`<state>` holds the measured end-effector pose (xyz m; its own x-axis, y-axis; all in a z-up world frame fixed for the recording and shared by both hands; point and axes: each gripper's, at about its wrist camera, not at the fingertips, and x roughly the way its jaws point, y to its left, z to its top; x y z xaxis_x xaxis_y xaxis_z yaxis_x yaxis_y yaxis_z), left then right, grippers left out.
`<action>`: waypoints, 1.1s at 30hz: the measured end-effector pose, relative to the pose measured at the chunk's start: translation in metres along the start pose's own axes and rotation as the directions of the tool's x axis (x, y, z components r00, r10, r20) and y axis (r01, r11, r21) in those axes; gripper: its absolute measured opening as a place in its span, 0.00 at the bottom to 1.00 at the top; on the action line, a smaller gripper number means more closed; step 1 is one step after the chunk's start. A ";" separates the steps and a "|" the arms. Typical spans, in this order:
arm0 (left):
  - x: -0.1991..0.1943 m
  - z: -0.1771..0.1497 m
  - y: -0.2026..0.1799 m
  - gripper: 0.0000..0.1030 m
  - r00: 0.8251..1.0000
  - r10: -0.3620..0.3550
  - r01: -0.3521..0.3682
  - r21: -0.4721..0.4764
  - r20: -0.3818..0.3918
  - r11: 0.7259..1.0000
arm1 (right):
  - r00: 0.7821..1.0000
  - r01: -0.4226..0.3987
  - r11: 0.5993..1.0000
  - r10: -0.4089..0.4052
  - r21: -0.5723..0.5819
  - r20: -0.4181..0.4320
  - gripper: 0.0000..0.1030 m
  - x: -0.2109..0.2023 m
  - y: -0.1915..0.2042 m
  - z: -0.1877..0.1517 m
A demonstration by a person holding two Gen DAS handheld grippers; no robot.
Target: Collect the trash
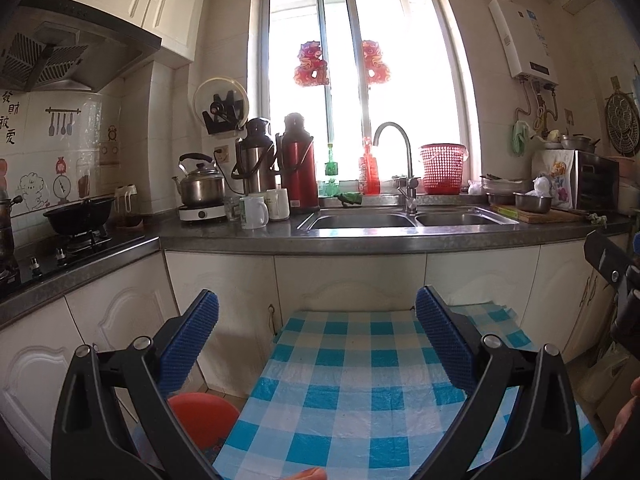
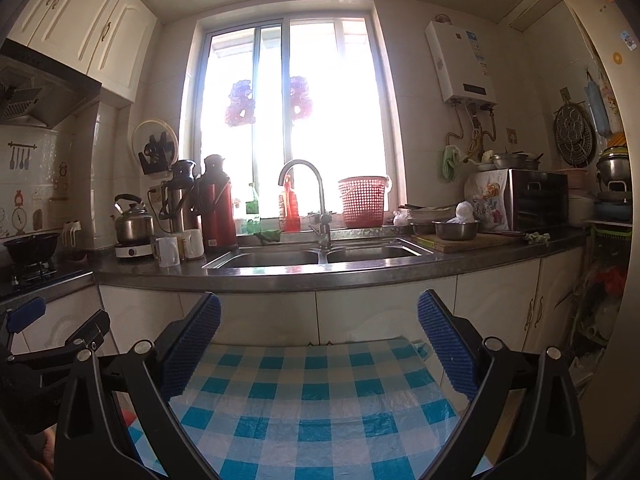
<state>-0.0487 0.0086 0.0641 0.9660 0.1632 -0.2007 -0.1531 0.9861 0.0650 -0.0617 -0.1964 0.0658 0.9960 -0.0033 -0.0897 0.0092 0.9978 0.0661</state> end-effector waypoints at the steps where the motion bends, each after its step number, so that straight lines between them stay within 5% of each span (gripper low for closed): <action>1: 0.002 -0.004 0.001 0.96 1.000 -0.002 0.002 -0.001 -0.013 1.000 | 1.000 -0.003 1.000 0.003 -0.005 -0.008 0.95 0.002 0.002 -0.003; 33: 0.026 -0.031 0.000 0.96 0.995 -0.020 0.018 -0.019 -0.101 1.000 | 0.997 -0.007 1.000 0.006 -0.006 -0.080 0.95 0.018 0.005 -0.019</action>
<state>-0.0299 0.0134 0.0286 0.9427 0.1459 -0.3000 -0.1394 0.9893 0.0431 -0.0453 -0.1902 0.0452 0.9856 0.0085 -0.1687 0.0019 0.9981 0.0610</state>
